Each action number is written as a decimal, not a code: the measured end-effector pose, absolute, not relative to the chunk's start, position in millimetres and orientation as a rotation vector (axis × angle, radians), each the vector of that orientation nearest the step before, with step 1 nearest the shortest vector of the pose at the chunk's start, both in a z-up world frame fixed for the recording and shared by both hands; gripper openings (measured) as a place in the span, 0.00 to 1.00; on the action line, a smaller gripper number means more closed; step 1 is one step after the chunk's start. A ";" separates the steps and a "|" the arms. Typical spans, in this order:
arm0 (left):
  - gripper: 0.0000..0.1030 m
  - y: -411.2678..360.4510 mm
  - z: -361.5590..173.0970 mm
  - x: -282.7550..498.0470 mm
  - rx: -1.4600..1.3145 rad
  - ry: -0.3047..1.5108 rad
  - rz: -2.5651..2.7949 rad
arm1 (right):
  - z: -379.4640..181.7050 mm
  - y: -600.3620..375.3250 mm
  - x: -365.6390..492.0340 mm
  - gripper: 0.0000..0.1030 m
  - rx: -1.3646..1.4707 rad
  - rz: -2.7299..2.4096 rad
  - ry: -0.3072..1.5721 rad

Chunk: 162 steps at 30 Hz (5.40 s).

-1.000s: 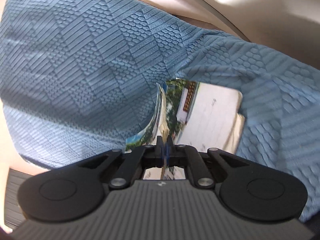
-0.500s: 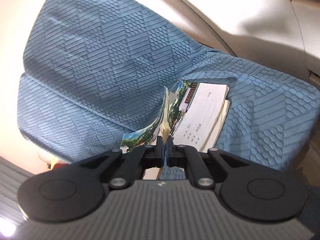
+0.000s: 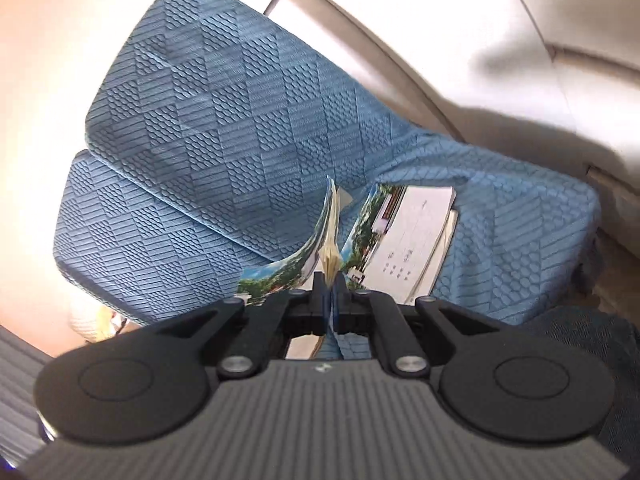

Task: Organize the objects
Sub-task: 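Lift the photo booklets up off the seat with both grippers, then carry the held booklets with both grippers toward the tan book stack, then lower the booklets with both grippers onto the tan book stack, then open both grippers to release the booklets on the stack, then withdraw both open grippers up and back from the tan stack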

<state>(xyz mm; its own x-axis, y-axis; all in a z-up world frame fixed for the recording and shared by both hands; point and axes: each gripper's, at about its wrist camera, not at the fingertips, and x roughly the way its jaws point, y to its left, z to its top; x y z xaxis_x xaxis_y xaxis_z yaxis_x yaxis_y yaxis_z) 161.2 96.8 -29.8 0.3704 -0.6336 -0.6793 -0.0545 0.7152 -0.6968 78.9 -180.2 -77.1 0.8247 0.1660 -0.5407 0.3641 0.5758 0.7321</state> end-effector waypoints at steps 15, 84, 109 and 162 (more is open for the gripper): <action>0.02 159.8 9.2 139.4 -0.734 1.096 -0.389 | -45.6 -131.1 71.7 0.06 0.911 -0.060 0.660; 0.04 383.8 -115.7 183.7 -0.520 1.232 -0.128 | -158.0 117.6 138.5 0.08 0.559 0.063 0.954; 0.27 374.9 -77.1 160.9 -0.386 1.194 -0.083 | -150.7 112.8 128.3 0.44 0.506 0.035 0.993; 0.61 269.2 68.2 53.9 -0.094 0.833 -0.301 | -0.5 61.9 37.9 0.43 0.247 0.052 0.685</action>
